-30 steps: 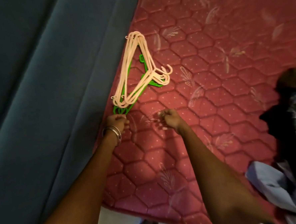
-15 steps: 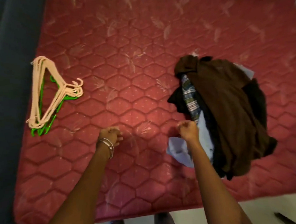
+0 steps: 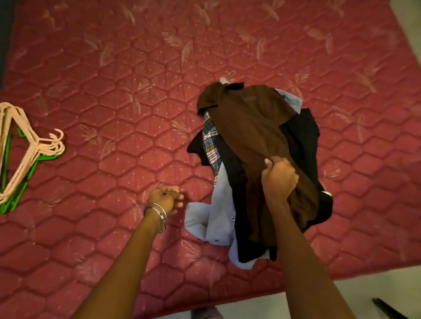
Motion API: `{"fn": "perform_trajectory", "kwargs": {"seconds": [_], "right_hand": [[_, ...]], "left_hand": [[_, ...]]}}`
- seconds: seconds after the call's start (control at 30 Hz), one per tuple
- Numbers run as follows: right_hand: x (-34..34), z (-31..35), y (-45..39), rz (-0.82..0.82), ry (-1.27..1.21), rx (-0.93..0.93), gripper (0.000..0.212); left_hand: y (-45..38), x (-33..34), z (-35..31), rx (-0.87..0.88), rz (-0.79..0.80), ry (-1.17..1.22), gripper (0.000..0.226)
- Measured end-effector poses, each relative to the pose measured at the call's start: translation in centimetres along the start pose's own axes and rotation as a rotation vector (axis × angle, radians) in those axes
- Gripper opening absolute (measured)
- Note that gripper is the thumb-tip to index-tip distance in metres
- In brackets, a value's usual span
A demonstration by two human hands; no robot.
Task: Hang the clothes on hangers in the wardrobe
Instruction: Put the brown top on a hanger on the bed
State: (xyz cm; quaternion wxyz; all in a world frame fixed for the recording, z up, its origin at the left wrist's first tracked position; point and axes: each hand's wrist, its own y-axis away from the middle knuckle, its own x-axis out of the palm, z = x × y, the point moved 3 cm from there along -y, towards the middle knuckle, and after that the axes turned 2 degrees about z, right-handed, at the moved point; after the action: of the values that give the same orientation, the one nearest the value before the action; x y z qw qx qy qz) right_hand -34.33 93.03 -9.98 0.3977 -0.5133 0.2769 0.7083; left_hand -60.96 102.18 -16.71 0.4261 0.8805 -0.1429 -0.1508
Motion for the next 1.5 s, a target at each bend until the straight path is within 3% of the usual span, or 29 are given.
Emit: {"fn": "perform_trajectory", "kwargs": {"seconds": [0.1,0.2,0.27,0.33,0.37,0.43,0.5,0.53,0.57,0.63,0.7,0.73,0.77,0.83,0.9,0.97,1.07,1.13,1.23,1.27,1.33,1.43,1.5], "right_hand": [[-2.9,2.9,1.2,-0.221,-0.417,-0.204,0.023],[-5.7,8.3,3.9,-0.035,-0.878,-0.306,0.031],[-7.0,12.6,7.0,0.34,-1.188,-0.421,0.034],[-7.5,16.0,11.3,0.889,-1.263,-0.685,0.032],[-7.2,17.1,13.6,1.178,-1.178,-0.796,0.026],[-5.7,17.4,17.4,1.628,-0.836,-0.938,0.011],[-2.8,15.9,20.0,1.922,-0.386,-0.755,0.01],[-1.2,14.6,20.2,1.902,-0.217,-0.608,0.011],[0.6,13.2,19.8,1.768,-0.129,-0.495,0.01],[3.6,11.6,18.8,1.395,-0.15,-0.3,0.012],[4.7,10.7,16.7,0.967,-0.415,-0.069,0.021],[5.0,11.0,16.3,0.839,-0.587,0.071,0.021],[5.2,11.6,16.2,0.824,-0.739,0.202,0.017],[6.0,13.9,18.0,1.083,-0.818,0.336,0.023],[6.9,16.4,20.3,1.306,-0.744,0.262,0.038],[7.7,18.9,22.3,1.289,-0.737,0.149,0.041],[7.8,22.4,24.4,0.992,-0.841,0.081,0.013],[7.4,23.7,24.6,0.796,-0.83,-0.058,0.021],[5.4,26.5,26.7,0.68,-0.825,-0.357,0.017],[4.4,27.3,27.4,0.673,-0.815,-0.438,0.017],[2.6,28.9,29.1,0.684,-0.83,-0.527,0.016],[0.7,30.4,29.9,0.639,-0.893,-0.58,0.014],[-0.7,31.2,29.8,0.606,-0.969,-0.581,0.01]], "left_hand": [[0.9,0.5,-2.2,0.065,-0.01,0.078,0.009],[2.2,0.1,-5.1,0.086,0.048,0.258,0.027],[3.5,-0.5,-7.3,0.01,0.253,0.357,0.048],[5.3,-1.1,-8.8,-0.012,0.535,0.518,0.061],[5.8,-1.9,-9.0,-0.014,0.534,0.527,0.063],[6.0,-4.2,-7.7,-0.104,0.36,0.397,0.069],[6.0,-6.9,-5.3,-0.068,0.304,0.263,0.044],[5.9,-7.8,-4.4,-0.037,0.274,0.239,0.022],[5.6,-8.9,-3.1,-0.006,0.233,0.243,0.012],[6.6,-11.6,-0.4,0.002,0.228,0.31,0.028],[8.0,-13.0,1.4,0.08,0.279,0.314,0.046],[8.8,-14.1,2.2,0.124,0.298,0.277,0.052],[9.4,-14.9,2.7,0.165,0.322,0.221,0.055],[10.9,-17.0,3.5,0.285,0.339,0.103,0.052],[11.9,-18.5,3.9,0.38,0.349,0.009,0.041],[12.4,-20.5,4.5,0.442,0.334,-0.056,0.039],[12.1,-24.2,6.0,0.464,0.253,-0.133,0.028],[10.9,-26.2,7.6,0.384,0.197,-0.23,0.025],[9.2,-29.8,9.5,0.238,-0.002,-0.396,0.032],[9.2,-30.5,9.0,0.284,-0.084,-0.457,0.044],[10.2,-31.7,6.7,0.569,-0.19,-0.466,0.078],[11.8,-32.1,2.8,0.977,-0.171,-0.582,0.074],[11.6,-32.2,1.5,1.003,-0.107,-0.735,0.072]]}}
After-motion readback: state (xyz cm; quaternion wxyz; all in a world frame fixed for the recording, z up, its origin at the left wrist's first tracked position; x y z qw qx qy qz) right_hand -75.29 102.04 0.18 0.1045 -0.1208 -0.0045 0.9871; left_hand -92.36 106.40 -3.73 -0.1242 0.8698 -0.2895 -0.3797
